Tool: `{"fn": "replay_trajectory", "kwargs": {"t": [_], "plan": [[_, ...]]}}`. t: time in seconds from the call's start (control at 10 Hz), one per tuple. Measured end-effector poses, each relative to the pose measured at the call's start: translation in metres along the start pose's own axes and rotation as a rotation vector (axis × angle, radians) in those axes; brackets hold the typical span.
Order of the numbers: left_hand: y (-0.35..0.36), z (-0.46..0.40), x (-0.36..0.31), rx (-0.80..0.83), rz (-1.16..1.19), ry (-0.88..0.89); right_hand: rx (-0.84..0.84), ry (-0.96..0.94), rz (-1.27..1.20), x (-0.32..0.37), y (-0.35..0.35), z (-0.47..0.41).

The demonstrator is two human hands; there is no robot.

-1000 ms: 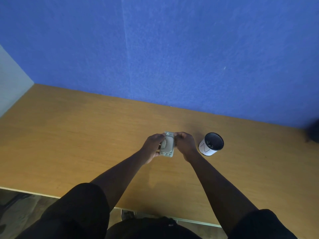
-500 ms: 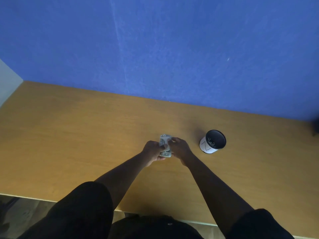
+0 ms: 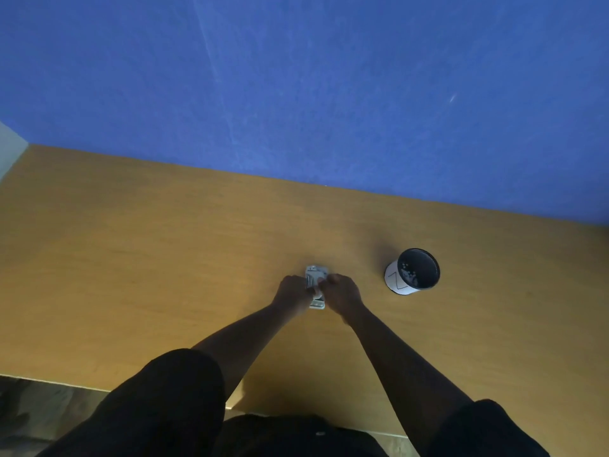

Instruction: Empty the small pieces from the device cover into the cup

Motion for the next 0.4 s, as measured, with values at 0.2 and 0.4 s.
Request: {"fn": "replay_trajectory", "kwargs": {"t": [0.2,0.4], "plan": [[0.0023,0.0032,0.0030,-0.026,0.105,-0.063,-0.037,-0.039,0.080,-0.0037,0.0017,-0.0011],[-0.0019,0.0108,-0.0026,-0.045,-0.012,-0.001,-0.033,-0.044,0.093,-0.0004,-0.0077,0.0032]]}}
Point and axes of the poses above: each hand's wrist, its own z-axis away from the middle knuckle, its own y-axis out of the palm, x = y × z, the point moved 1 cm from there along -z, towards the middle knuckle, and after that the axes turned 10 degrees about -x, right-handed, at the moved point
